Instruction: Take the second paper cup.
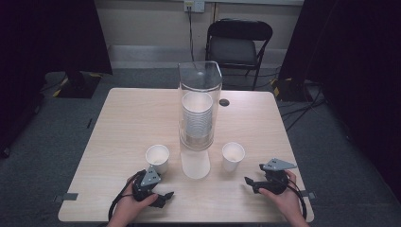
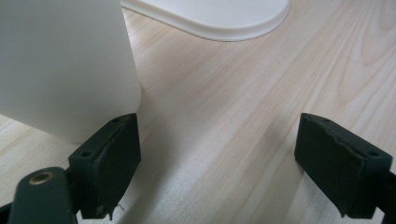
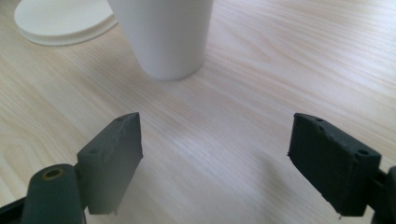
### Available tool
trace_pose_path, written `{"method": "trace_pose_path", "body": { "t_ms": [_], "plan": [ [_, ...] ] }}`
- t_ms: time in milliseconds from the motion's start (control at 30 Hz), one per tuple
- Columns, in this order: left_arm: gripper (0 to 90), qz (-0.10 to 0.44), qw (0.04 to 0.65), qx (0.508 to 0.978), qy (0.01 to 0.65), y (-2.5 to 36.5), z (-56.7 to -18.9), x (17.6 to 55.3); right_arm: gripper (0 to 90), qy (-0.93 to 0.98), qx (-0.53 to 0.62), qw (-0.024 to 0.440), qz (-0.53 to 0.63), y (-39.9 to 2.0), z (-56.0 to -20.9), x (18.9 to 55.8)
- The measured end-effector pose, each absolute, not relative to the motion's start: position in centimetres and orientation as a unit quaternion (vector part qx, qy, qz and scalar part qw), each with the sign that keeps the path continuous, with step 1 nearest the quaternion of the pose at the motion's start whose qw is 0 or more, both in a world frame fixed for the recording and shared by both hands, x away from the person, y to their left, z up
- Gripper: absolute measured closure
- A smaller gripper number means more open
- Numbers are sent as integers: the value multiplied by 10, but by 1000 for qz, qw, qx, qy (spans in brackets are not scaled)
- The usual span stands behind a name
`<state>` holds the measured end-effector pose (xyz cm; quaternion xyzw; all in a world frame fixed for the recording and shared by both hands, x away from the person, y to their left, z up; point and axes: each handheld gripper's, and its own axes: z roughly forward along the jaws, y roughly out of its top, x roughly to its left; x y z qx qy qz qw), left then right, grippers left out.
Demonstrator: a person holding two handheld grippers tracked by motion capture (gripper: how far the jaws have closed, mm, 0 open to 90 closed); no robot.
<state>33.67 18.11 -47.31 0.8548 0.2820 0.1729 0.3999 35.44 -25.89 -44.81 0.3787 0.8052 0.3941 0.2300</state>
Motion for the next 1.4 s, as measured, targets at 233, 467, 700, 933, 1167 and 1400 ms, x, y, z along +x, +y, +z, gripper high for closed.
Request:
{"method": "trace_pose_path", "body": {
  "t_ms": [233,467,700,933,1167,1400],
  "plan": [
    [140,173,400,855,282,181,-473,337,152,804,388,222,392,-275,-451,346],
    [140,173,400,855,282,181,-473,337,147,805,390,216,392,-284,-452,340],
    [140,173,400,855,282,181,-473,337,146,805,396,208,389,-293,-457,336],
    [140,173,400,855,282,181,-473,337,145,809,399,205,380,-301,-460,331],
    [140,173,400,855,282,181,-473,337,146,809,391,226,376,-305,-465,327],
    [140,172,399,855,282,181,-473,337,139,813,386,229,371,-305,-465,327]
  ]
}}
